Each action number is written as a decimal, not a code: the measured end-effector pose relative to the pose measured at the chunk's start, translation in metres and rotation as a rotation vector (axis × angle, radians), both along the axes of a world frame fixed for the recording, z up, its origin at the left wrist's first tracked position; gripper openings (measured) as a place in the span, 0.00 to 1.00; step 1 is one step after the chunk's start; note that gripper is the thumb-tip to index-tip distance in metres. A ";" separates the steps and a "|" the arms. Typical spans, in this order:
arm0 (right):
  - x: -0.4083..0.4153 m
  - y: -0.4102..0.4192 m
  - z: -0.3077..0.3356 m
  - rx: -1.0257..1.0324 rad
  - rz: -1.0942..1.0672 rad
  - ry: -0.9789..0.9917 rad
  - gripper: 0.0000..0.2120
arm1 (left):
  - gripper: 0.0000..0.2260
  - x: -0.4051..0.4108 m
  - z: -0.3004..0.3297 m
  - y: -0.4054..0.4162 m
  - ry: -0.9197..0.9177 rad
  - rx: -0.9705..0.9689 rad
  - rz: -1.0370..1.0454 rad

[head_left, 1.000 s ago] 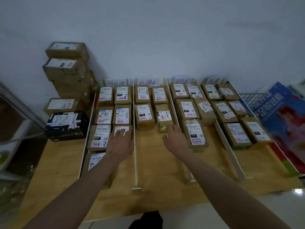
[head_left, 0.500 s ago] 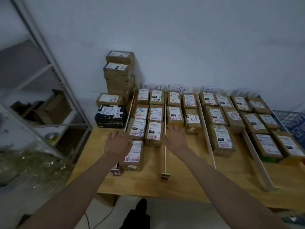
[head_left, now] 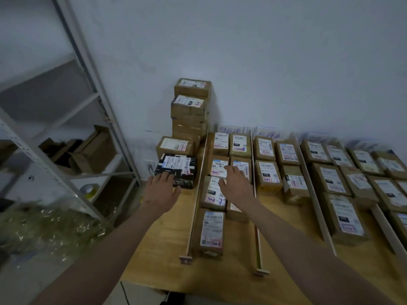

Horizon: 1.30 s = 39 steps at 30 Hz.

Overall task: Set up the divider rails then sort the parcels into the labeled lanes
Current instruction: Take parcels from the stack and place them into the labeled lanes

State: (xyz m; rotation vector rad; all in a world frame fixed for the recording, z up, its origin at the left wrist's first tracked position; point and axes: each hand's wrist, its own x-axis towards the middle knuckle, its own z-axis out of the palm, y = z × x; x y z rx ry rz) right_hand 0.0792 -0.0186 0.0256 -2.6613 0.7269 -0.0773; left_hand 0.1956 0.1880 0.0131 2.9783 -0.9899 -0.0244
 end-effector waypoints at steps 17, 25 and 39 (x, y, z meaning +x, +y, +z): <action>0.216 -0.040 0.035 0.013 -0.201 -0.034 0.21 | 0.24 0.257 0.040 -0.064 -0.020 -0.019 -0.166; 0.301 -0.082 0.041 0.009 -0.193 -0.117 0.21 | 0.25 0.334 0.058 -0.129 -0.033 -0.120 -0.200; 0.354 -0.103 0.025 0.276 -0.251 -0.334 0.18 | 0.24 0.360 0.036 -0.173 0.238 -0.496 -0.082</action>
